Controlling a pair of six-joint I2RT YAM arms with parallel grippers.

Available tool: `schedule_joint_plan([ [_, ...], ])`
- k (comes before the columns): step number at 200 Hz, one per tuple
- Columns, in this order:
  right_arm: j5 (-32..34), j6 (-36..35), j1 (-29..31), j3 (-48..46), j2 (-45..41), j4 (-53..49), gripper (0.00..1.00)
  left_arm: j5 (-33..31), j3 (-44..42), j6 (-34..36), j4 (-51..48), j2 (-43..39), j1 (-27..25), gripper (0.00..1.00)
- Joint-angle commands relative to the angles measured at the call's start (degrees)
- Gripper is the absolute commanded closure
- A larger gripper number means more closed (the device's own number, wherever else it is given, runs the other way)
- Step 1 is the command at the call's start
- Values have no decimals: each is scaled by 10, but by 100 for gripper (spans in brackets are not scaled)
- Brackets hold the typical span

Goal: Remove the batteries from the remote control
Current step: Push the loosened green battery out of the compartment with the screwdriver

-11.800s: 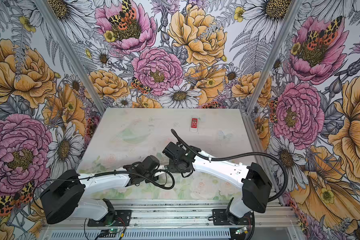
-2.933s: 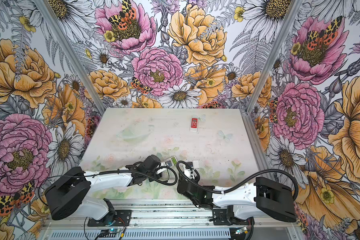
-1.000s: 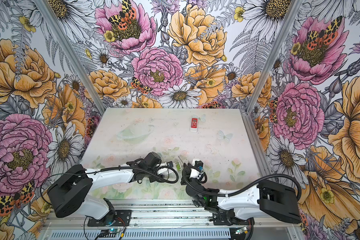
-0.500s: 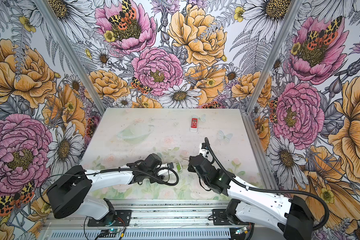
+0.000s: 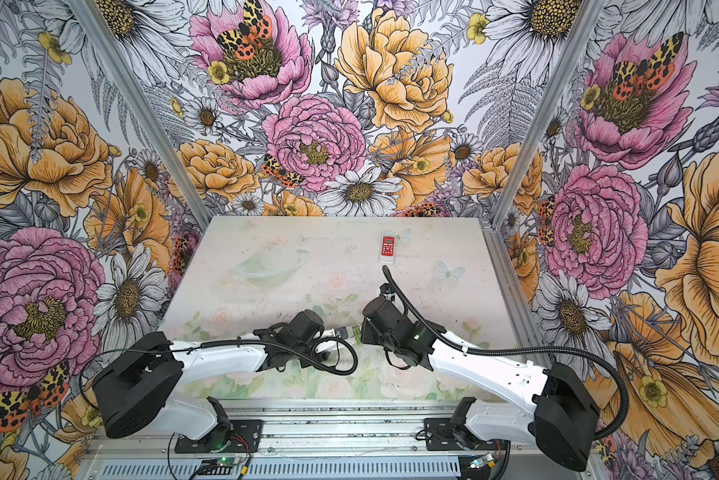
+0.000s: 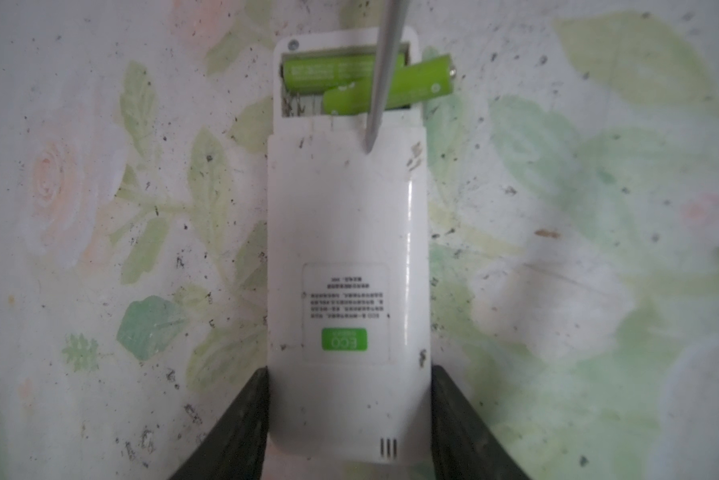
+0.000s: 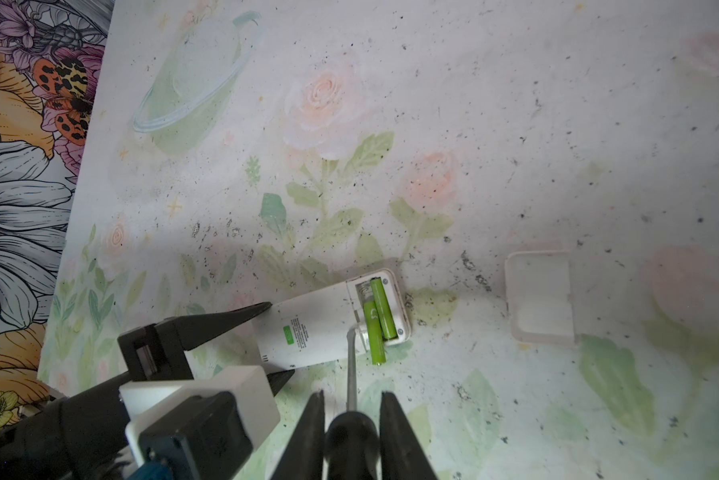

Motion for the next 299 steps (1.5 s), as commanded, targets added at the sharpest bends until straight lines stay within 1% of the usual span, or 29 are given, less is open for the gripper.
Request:
schedule_joint_plan([
  [1,6,0,-7,20,-2,-11,100,-3,-13,-1,-6,-5,-5,100],
  [35,22,3,-13,23,-7,-10,100,-3,-13,-1,-6,-5,-4,100],
  [80,22,0,-15,32,12,-1,100,-3,-13,-1,-5,-5,-4,100],
  [148,47,2,-23,37,25,3,100,-3,-13,-2,-7,-5,-4,100],
  [175,36,-1,-25,37,39,26,100,-3,-13,-3,-6,-5,-4,100],
  [217,17,-12,-24,54,69,24,100,-5,-13,-4,-6,-6,-6,100],
  [246,8,-21,-25,77,84,-30,100,-12,-13,-5,-4,-7,-5,100],
  [299,-13,-45,-25,143,124,-143,100,-51,-17,-4,13,-6,-7,100],
])
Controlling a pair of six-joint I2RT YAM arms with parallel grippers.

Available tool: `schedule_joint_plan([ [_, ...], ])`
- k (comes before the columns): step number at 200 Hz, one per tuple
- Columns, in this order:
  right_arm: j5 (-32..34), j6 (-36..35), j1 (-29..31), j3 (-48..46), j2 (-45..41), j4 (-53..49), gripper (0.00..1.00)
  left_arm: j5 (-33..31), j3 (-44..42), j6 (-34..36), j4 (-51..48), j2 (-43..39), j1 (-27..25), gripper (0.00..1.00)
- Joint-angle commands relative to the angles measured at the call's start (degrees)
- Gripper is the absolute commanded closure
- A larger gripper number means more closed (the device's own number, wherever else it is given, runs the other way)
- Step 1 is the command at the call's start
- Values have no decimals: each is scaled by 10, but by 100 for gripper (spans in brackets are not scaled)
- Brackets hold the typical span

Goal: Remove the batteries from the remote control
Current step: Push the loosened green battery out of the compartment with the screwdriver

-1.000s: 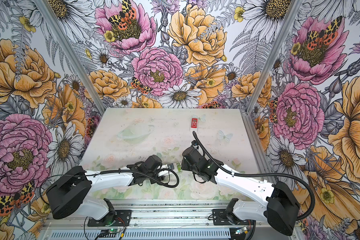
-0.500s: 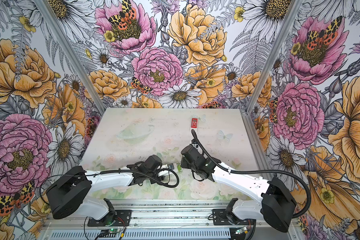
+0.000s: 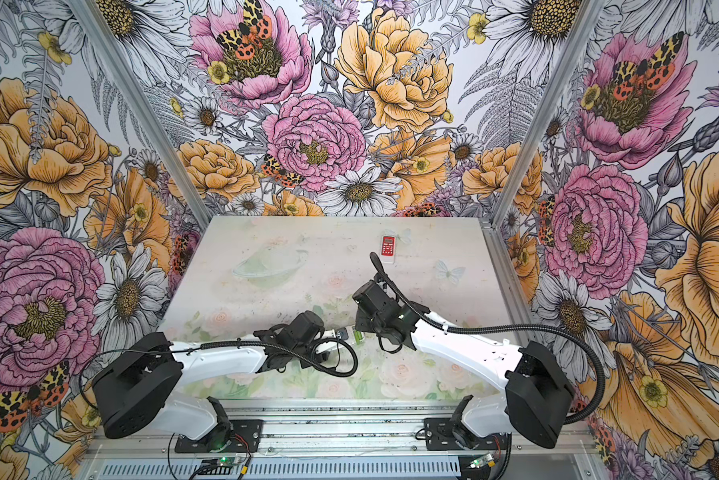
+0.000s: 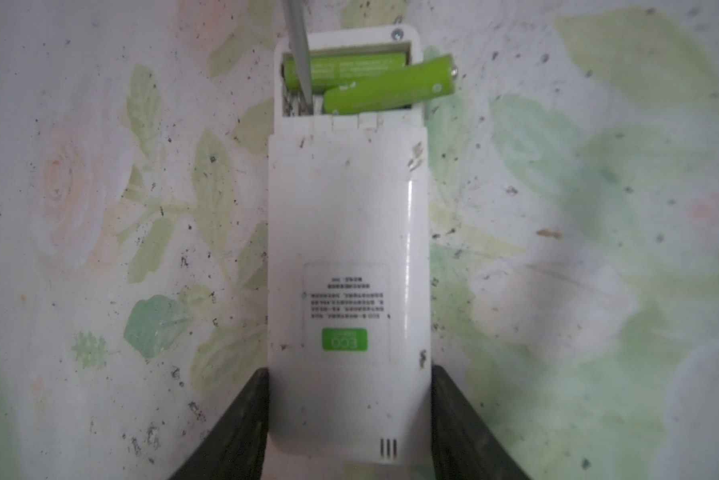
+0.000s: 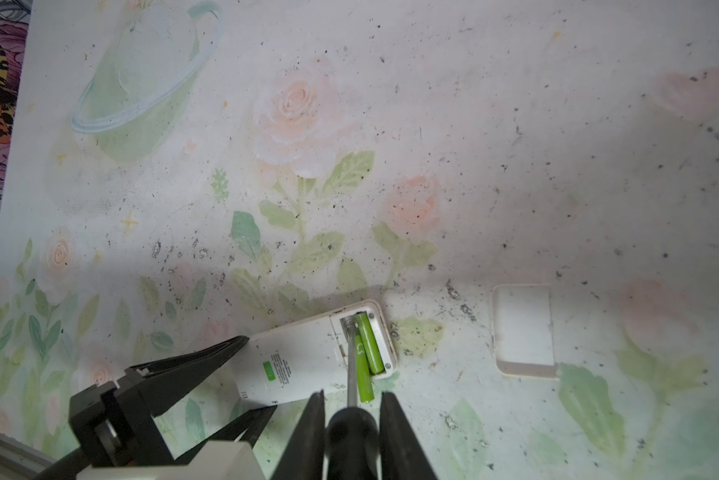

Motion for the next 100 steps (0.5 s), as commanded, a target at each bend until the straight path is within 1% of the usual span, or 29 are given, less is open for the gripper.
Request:
schedule_joint_plan([
  [1,-13,-18,-1,33,19,-68,100,-34,-13,-3,6,-4,-2,100],
  [31,-18,-22,-1,47,20,-79,100,-43,-15,-2,11,-6,-1,100],
  [33,-19,-24,-1,48,21,-81,100,-56,-15,-2,11,-7,-1,100],
  [41,-20,-26,-1,54,21,-87,100,-64,-15,-1,11,-8,0,100],
  [100,-27,-36,-2,68,19,-100,100,-69,-13,2,11,-9,5,100],
])
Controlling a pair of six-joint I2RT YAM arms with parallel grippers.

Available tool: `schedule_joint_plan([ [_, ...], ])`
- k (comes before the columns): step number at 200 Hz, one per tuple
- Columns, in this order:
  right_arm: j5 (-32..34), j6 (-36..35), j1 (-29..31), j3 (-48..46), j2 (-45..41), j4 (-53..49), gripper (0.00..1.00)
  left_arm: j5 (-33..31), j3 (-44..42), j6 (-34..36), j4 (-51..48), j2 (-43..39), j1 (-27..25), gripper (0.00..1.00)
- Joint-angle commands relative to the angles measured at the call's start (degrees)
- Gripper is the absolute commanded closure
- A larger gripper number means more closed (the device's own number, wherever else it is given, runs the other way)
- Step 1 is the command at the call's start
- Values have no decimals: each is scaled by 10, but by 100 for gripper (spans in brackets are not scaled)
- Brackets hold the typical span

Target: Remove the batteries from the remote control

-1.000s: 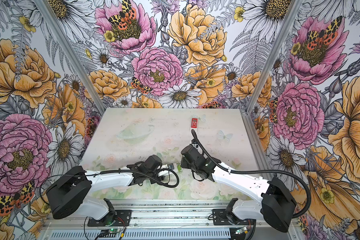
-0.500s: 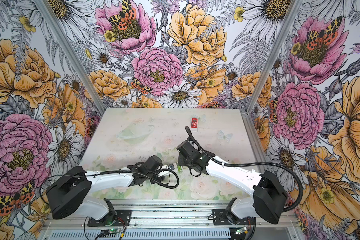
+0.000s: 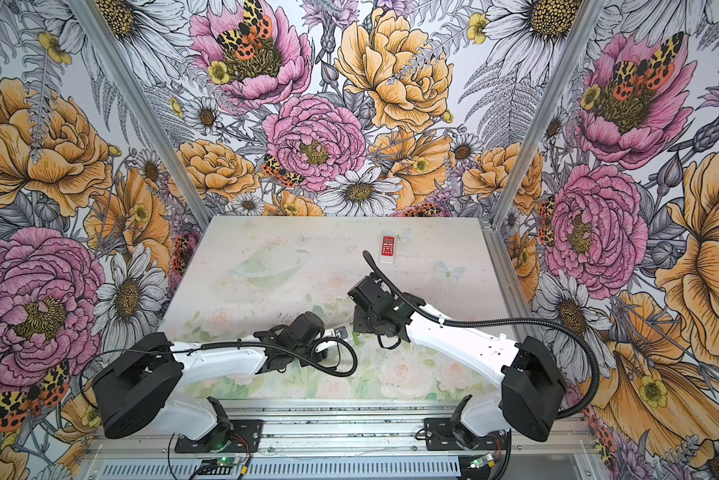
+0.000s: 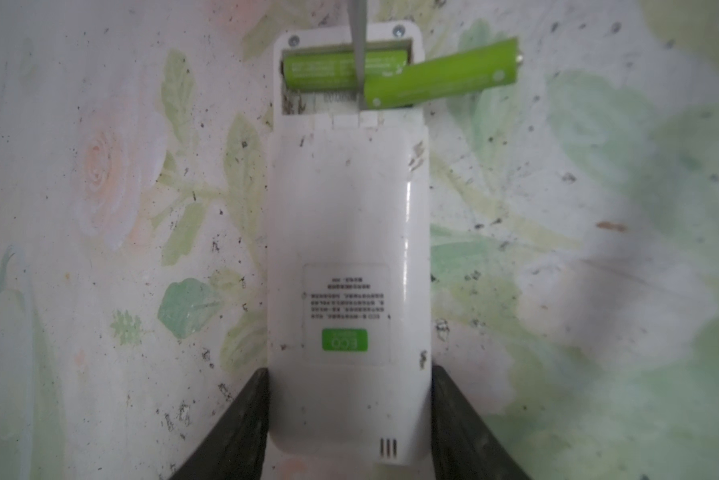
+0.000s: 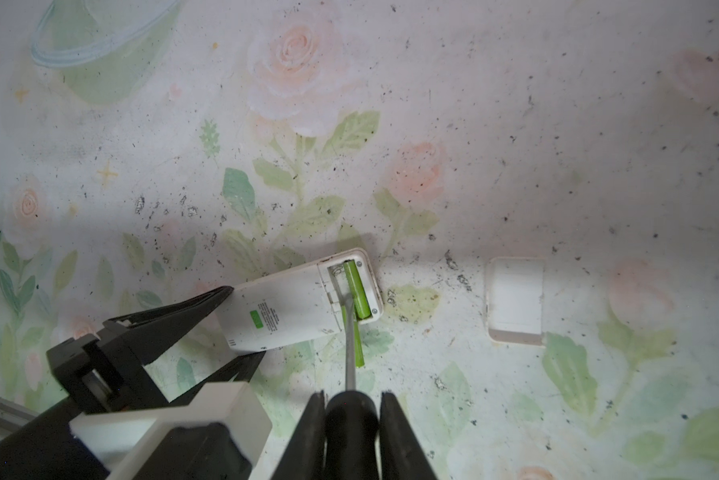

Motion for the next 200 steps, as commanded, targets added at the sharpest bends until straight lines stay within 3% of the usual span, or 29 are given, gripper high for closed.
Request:
schedule_joint_plan([
  [1,-1,-12,-2,16,1,-16,100,-21,-10,-1,0,-9,7,100],
  [100,-12,-19,-2,25,7,-15,100,-46,-4,-4,1,2,16,100],
  [152,42,-10,-1,24,-31,-10,100,-3,4,-10,-23,6,25,100],
  [200,47,-19,4,37,-18,7,100,30,7,-16,-25,18,24,100],
])
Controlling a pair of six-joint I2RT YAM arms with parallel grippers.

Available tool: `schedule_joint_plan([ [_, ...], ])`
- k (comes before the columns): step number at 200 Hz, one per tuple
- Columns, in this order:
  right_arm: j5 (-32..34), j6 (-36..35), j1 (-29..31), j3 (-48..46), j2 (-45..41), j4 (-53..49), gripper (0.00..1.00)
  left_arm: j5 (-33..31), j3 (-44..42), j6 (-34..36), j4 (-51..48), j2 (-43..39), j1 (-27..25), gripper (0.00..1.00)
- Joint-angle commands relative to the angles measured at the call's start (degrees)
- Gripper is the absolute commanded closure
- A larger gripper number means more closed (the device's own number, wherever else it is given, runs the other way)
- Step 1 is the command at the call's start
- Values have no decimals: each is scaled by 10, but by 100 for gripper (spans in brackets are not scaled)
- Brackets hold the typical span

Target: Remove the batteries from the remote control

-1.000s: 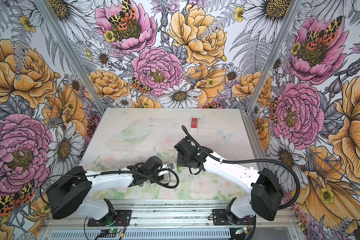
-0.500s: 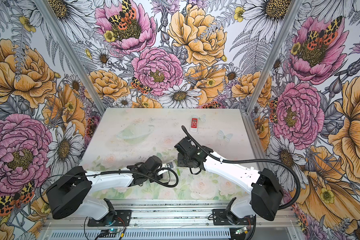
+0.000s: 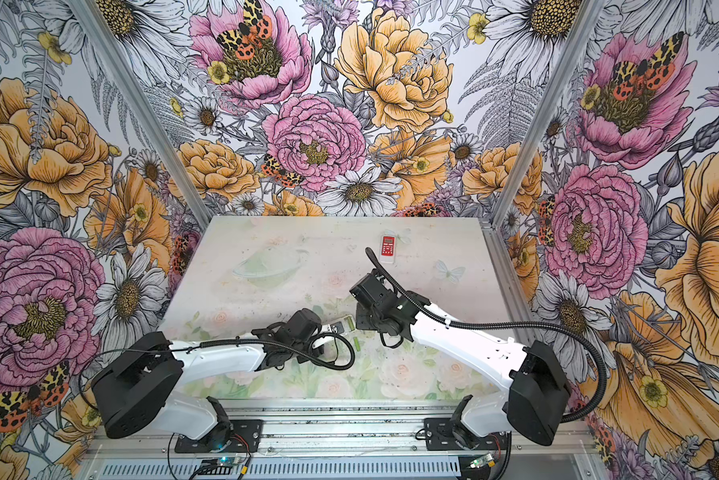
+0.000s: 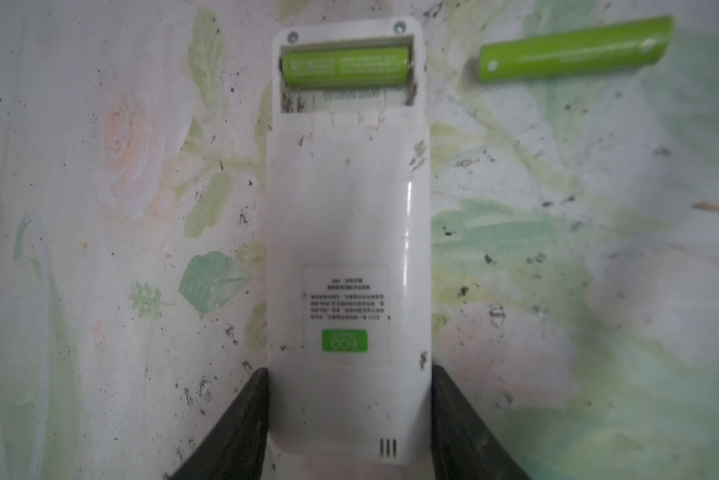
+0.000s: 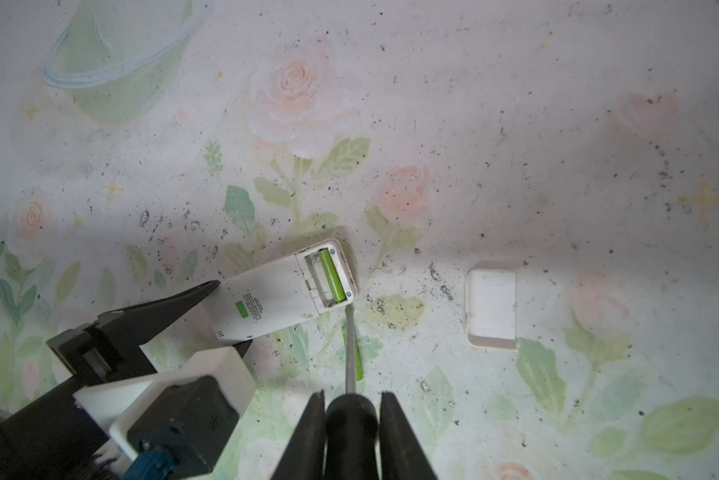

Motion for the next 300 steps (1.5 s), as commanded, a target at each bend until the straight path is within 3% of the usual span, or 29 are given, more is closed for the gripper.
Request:
schedule_joint_plan([
  [1,19,-9,4,25,-1,20,100,33,5,-13,-20,17,2,100],
  [64,23,-9,5,44,23,33,100,36,4,-9,-21,15,2,100],
  [85,25,-6,2,39,17,35,100,28,5,-6,-15,14,7,79],
  [100,26,-6,-2,33,7,35,100,21,4,-1,-9,13,10,55],
  [112,24,-5,-5,27,-2,34,100,15,5,1,-3,12,17,43],
  [131,24,-3,-8,18,-18,34,100,15,8,2,5,9,30,32],
  [158,24,4,-8,6,-42,34,100,8,32,-2,1,15,52,25],
  [164,24,5,-9,4,-46,34,100,8,41,-4,0,18,55,18],
  [224,25,11,-11,-13,-61,34,100,-22,120,-29,-6,71,68,15],
  [271,31,10,-14,-20,-72,34,100,0,220,-110,-71,114,76,14],
  [300,32,15,-16,-31,-88,34,100,-31,289,-181,-158,142,75,15],
])
